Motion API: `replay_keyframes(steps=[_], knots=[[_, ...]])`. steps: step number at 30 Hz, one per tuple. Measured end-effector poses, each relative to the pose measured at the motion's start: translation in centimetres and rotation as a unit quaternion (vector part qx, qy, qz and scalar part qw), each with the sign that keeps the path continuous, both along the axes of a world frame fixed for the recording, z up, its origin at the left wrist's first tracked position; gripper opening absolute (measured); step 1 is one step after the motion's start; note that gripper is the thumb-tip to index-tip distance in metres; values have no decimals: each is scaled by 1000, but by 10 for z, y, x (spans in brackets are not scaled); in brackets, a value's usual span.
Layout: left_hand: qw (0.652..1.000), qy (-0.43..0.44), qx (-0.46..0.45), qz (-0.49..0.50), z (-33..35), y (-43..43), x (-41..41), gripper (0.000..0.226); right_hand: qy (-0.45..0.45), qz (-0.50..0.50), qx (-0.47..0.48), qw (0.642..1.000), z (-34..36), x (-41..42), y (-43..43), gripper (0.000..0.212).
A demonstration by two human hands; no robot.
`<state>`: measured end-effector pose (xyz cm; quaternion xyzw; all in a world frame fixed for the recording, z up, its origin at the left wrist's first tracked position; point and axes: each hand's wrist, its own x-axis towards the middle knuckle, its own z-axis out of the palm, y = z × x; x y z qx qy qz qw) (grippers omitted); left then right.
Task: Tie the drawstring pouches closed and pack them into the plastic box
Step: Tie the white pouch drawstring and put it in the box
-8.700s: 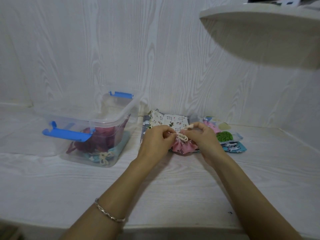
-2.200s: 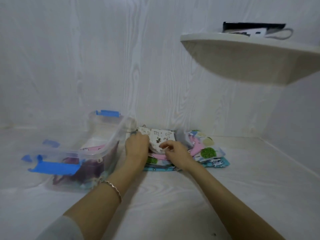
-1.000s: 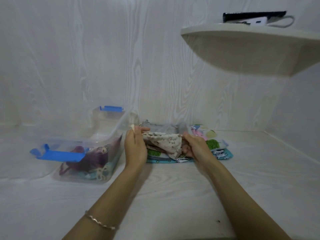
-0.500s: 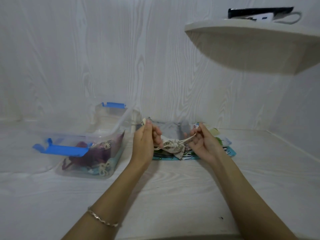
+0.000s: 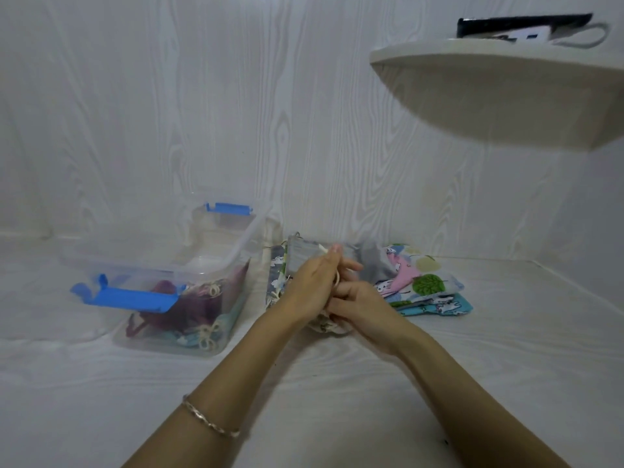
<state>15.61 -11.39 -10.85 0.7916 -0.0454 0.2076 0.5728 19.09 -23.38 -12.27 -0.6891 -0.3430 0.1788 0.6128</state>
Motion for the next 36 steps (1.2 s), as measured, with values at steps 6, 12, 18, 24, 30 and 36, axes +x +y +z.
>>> replay_keyframes(steps=[6,12,18,24,30,36], knots=[[992,-28,122,29,-11,11,-12,48,42,-48,82,995,3,4,0,31],[1000,-17,-23,-2,-5,21,-14,13,47,-73,112,990,0,12,-5,23],[995,65,-48,-62,-5,28,-18,26,-7,-111,91,990,3,12,-8,19],[989,78,-89,-91,-8,30,-15,24,-22,-89,95,991,9,6,-10,21],[997,36,-66,-2,-9,27,-15,20,-33,-135,87,987,7,7,-9,19],[997,65,27,-44,-8,23,-19,15,-15,-152,60,986,4,10,-7,15]])
